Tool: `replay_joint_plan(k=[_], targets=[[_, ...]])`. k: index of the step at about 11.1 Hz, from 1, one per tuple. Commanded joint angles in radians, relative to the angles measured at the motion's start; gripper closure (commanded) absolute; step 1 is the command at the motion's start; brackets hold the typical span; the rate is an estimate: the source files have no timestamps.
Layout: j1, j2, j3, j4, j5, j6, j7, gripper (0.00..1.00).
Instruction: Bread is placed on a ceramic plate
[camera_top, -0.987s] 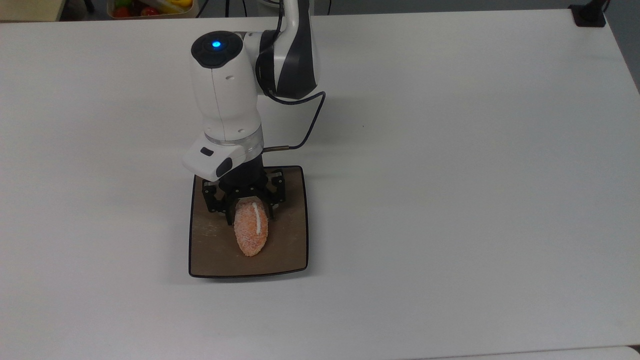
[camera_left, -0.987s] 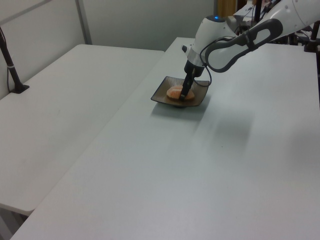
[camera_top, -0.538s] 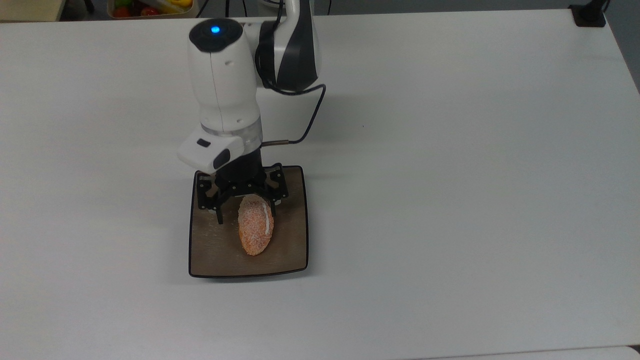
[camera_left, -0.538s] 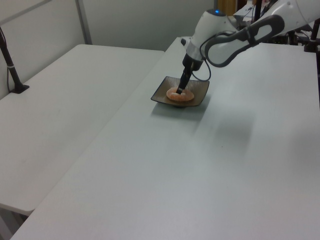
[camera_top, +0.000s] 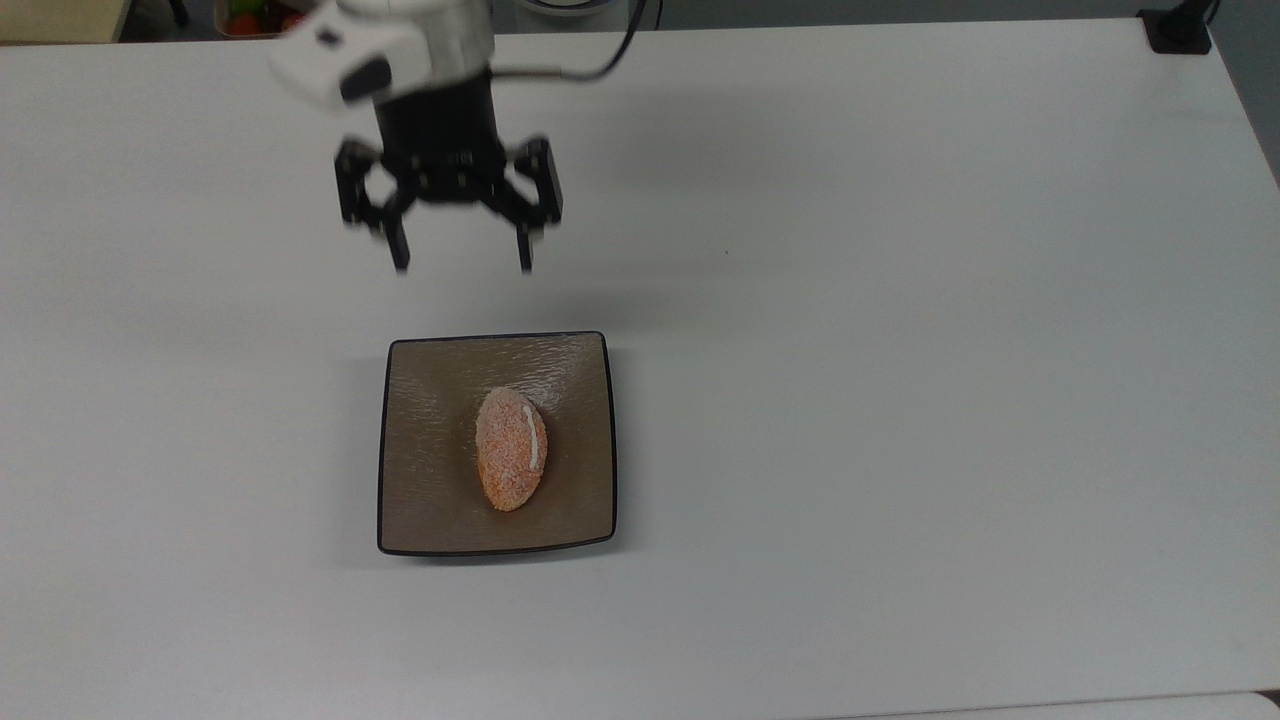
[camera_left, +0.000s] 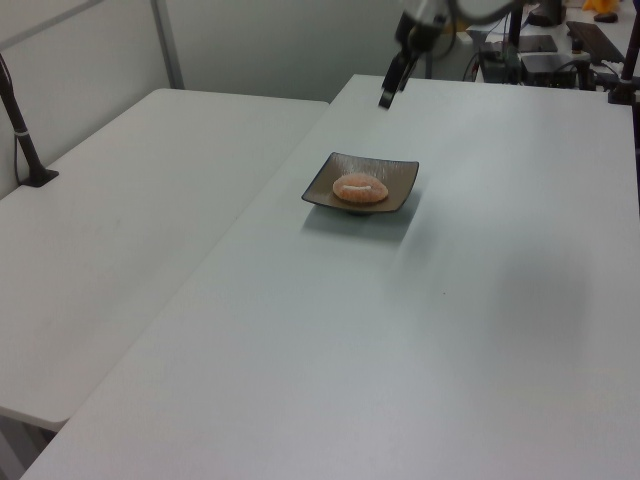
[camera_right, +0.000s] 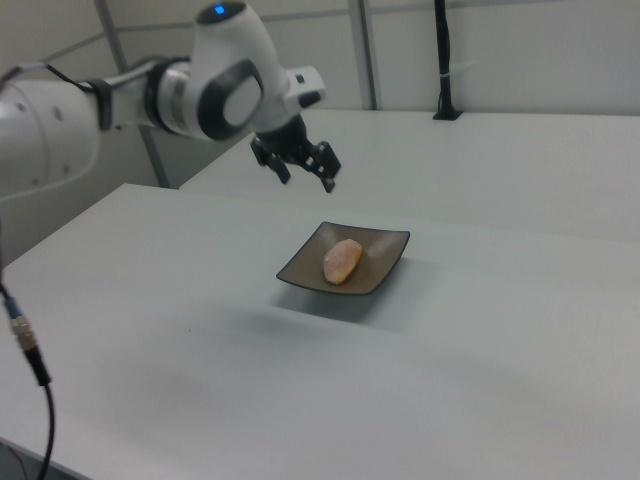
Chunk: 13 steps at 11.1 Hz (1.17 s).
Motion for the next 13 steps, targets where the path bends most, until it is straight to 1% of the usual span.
replay_joint_plan(k=[1, 3, 4, 6, 9, 11, 13], targets=[[0.010, -0.189, -0.008, -0.055, -0.005, -0.224, 0.233, 0.00], [0.026, -0.255, -0.006, -0.058, -0.001, -0.370, 0.285, 0.00], [0.029, -0.279, -0.006, -0.058, 0.016, -0.445, 0.287, 0.00], [0.063, -0.315, -0.004, -0.064, 0.029, -0.518, 0.287, 0.00], [0.116, -0.350, -0.003, -0.108, 0.030, -0.535, 0.276, 0.00], [0.138, -0.349, -0.003, -0.133, 0.030, -0.521, 0.246, 0.00], [0.135, -0.341, -0.004, -0.136, 0.030, -0.481, 0.071, 0.00]])
